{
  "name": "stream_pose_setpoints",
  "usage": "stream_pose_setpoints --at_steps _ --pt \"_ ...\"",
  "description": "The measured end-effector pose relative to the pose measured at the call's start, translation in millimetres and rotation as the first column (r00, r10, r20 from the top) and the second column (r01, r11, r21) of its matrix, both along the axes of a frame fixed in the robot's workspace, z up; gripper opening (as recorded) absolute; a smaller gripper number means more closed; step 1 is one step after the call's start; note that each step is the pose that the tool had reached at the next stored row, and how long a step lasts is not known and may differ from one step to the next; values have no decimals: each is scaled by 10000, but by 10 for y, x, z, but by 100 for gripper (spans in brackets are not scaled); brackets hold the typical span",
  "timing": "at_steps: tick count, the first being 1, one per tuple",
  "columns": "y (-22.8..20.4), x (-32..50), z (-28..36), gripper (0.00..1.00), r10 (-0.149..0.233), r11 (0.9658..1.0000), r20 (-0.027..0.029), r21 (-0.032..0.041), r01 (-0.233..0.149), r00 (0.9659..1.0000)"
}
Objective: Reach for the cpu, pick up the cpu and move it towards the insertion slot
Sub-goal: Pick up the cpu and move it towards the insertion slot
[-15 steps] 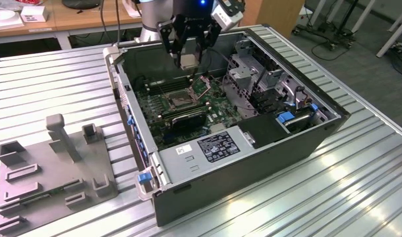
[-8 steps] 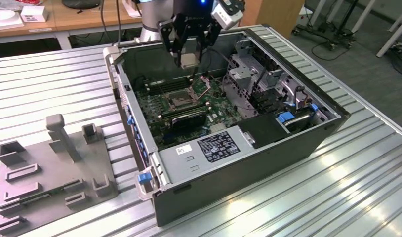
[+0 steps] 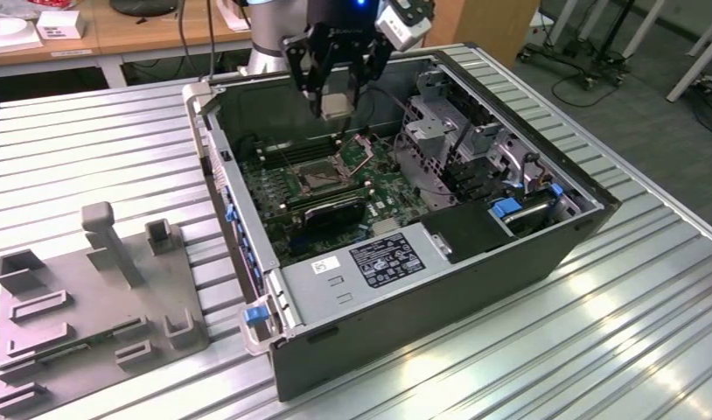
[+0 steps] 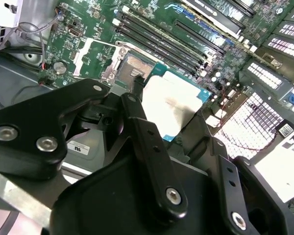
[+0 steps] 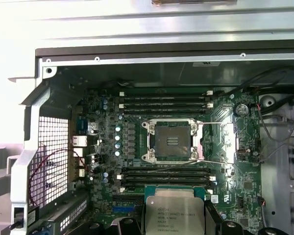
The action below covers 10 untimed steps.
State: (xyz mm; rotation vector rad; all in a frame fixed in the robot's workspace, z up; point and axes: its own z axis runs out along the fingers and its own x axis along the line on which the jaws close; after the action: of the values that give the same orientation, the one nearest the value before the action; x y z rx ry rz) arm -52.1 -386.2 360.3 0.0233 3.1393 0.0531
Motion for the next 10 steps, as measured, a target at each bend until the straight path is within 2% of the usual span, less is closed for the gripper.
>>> stream_pose_setpoints --at_steps 10 --pt "31 37 -4 55 -1 10000 0 1 1 10000"
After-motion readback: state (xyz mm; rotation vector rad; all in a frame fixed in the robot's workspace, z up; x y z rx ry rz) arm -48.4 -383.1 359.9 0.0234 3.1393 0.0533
